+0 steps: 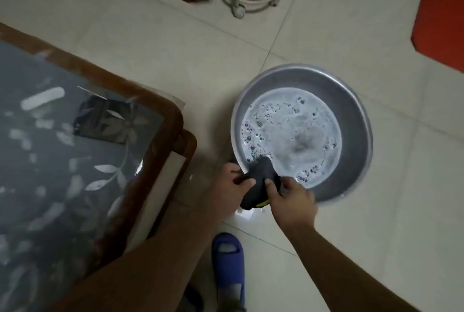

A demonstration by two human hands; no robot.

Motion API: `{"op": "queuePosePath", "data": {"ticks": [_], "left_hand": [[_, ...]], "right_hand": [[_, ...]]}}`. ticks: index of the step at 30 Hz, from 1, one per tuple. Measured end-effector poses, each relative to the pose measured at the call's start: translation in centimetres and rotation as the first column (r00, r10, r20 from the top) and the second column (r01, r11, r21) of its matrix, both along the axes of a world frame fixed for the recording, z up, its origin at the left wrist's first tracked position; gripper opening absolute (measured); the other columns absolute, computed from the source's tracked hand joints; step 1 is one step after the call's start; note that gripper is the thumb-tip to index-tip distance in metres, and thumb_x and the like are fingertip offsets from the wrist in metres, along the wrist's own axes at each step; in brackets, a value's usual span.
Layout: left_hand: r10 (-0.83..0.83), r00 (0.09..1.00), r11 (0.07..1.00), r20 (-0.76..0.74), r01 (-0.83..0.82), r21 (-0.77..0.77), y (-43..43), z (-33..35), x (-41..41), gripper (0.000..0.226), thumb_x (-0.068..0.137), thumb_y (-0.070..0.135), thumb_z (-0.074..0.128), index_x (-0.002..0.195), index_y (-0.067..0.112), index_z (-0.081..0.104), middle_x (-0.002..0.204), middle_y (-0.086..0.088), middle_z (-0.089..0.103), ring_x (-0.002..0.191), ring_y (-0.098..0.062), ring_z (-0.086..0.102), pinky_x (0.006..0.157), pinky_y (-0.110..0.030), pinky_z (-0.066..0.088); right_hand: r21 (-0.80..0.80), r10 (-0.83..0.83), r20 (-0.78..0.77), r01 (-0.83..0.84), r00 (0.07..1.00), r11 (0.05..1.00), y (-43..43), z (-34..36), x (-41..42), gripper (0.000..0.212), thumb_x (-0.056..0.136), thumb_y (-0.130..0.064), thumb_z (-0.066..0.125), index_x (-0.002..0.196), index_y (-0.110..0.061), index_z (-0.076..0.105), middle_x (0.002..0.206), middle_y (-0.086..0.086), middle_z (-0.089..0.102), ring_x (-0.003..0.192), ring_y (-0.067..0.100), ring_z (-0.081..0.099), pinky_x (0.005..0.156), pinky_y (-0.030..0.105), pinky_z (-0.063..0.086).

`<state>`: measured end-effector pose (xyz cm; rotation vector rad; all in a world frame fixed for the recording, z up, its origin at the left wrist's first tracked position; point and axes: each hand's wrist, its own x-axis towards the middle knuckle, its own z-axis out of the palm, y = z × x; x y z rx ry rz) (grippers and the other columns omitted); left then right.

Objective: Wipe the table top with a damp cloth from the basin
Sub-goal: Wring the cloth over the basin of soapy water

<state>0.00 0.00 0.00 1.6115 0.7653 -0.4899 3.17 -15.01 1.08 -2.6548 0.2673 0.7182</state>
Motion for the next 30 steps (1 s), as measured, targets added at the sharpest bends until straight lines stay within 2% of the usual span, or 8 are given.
{"op": "queuePosePath", "data": {"ticks": [4,9,12,16,19,22,26,30], "left_hand": [[0.020,1.000,0.998,0.004,-0.020,0.059,-0.5,-1.6,0.4,0.023,0.085,0.033,0.073,0.078,0.018,0.057,0.079,-0.003,0.066,0.076,-0.016,0.065,0.070,-0.028,0.052],[-0.139,0.990,0.989,-0.019,0.139,0.040,0.0,-1.0,-0.1,0.033,0.089,0.034,0.068,0.069,0.013,0.054,0.063,-0.003,0.054,0.058,-0.006,0.051,0.054,-0.013,0.038],[-0.025,0.999,0.996,0.032,0.028,-0.080,0.8,0.9,-0.5,0.033,0.087,0.019,0.069,0.066,0.015,0.045,0.061,-0.001,0.043,0.055,-0.007,0.041,0.055,-0.018,0.036],[0.260,0.966,0.916,0.006,-0.245,-0.319,4.1,4.8,-1.2,0.022,0.089,0.015,0.067,0.074,0.013,0.050,0.074,-0.007,0.059,0.070,-0.016,0.058,0.061,-0.028,0.048],[0.414,0.910,0.834,0.024,-0.369,-0.409,7.7,8.1,-2.6,0.010,0.089,0.010,0.068,0.088,0.012,0.058,0.083,-0.002,0.071,0.080,-0.019,0.069,0.068,-0.029,0.054],[0.532,0.847,0.750,0.007,-0.468,-0.467,12.8,12.0,-4.4,0.024,0.092,0.011,0.065,0.114,0.021,0.067,0.106,0.001,0.076,0.096,-0.017,0.073,0.077,-0.029,0.058],[0.615,0.788,0.727,-0.021,-0.578,-0.370,21.1,16.1,-8.0,0.011,0.095,0.033,0.062,0.091,0.041,0.069,0.104,0.008,0.072,0.098,-0.017,0.069,0.093,-0.044,0.055],[0.754,0.656,0.608,-0.031,-0.715,-0.345,28.5,18.2,-12.5,0.022,0.098,0.031,0.058,0.081,0.044,0.065,0.093,0.019,0.065,0.088,-0.009,0.066,0.086,-0.038,0.055]], "right_hand": [[0.006,0.047,0.048,-0.047,0.998,0.999,0.3,-2.3,0.3,0.046,0.095,-0.056,0.047,0.129,-0.025,0.050,0.108,0.003,0.073,0.111,0.031,0.061,0.101,0.041,0.031],[0.287,-0.177,0.025,0.163,0.984,0.944,0.3,-2.6,-0.1,0.032,0.087,-0.035,0.065,0.118,-0.033,0.055,0.093,0.000,0.073,0.087,0.026,0.069,0.083,0.047,0.055],[0.459,-0.239,-0.024,0.223,0.971,0.860,1.8,-0.4,-0.1,0.025,0.089,-0.012,0.070,0.108,-0.027,0.062,0.090,-0.004,0.070,0.079,0.005,0.066,0.075,0.031,0.055],[0.650,-0.390,-0.229,0.438,0.892,0.621,5.5,4.4,0.0,0.016,0.092,-0.012,0.070,0.105,-0.020,0.069,0.089,0.005,0.074,0.086,0.020,0.072,0.080,0.035,0.059],[0.698,-0.295,-0.303,0.422,0.906,0.578,9.7,8.1,-0.4,0.023,0.094,-0.018,0.066,0.116,-0.023,0.067,0.098,0.003,0.076,0.092,0.017,0.074,0.083,0.037,0.060],[0.750,-0.142,-0.218,0.259,0.966,0.609,15.5,11.7,-1.4,0.028,0.093,-0.017,0.068,0.119,-0.028,0.066,0.112,-0.002,0.074,0.103,0.014,0.070,0.084,0.030,0.058],[0.792,0.079,-0.107,0.037,0.991,0.610,24.5,15.0,-3.5,0.035,0.090,-0.007,0.069,0.115,-0.031,0.066,0.116,-0.011,0.068,0.103,0.004,0.067,0.077,0.019,0.056],[0.817,0.266,-0.078,-0.091,0.961,0.569,33.5,16.4,-6.7,0.033,0.091,-0.004,0.067,0.118,-0.024,0.064,0.116,-0.009,0.066,0.096,-0.001,0.067,0.073,0.014,0.054]]}}
